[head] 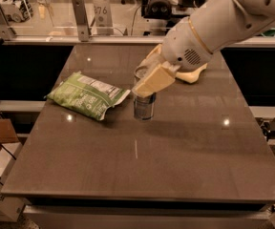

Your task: Move redbull can near green jalapeno chip bag

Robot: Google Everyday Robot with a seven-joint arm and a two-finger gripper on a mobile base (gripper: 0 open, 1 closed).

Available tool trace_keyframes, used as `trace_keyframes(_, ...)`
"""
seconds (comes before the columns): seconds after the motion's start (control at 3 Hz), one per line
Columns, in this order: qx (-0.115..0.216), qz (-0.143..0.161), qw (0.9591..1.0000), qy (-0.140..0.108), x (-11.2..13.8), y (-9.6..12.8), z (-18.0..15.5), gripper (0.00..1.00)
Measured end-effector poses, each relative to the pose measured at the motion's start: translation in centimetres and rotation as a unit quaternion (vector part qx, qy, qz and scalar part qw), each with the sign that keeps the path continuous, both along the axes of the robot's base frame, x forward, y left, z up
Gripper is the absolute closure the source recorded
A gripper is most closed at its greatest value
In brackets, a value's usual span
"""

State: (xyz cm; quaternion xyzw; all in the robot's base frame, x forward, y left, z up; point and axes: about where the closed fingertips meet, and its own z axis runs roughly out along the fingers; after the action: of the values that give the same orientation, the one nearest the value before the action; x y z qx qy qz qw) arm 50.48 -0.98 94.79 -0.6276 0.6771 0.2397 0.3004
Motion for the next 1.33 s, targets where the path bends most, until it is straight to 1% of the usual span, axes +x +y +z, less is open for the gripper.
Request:
trace_keyframes(0.33, 0.006, 0.002, 1.0000, 0.001, 1.1, 1.2, -0.6, 1.00)
trace_keyframes(1.0, 0.016, 0.006, 0.9999, 0.002, 2.5, 3.4, -2.1, 1.00)
trace_keyframes(1.33, 0.016, 0.008, 0.9998, -0.001, 2.8, 4.4, -2.8, 0.82)
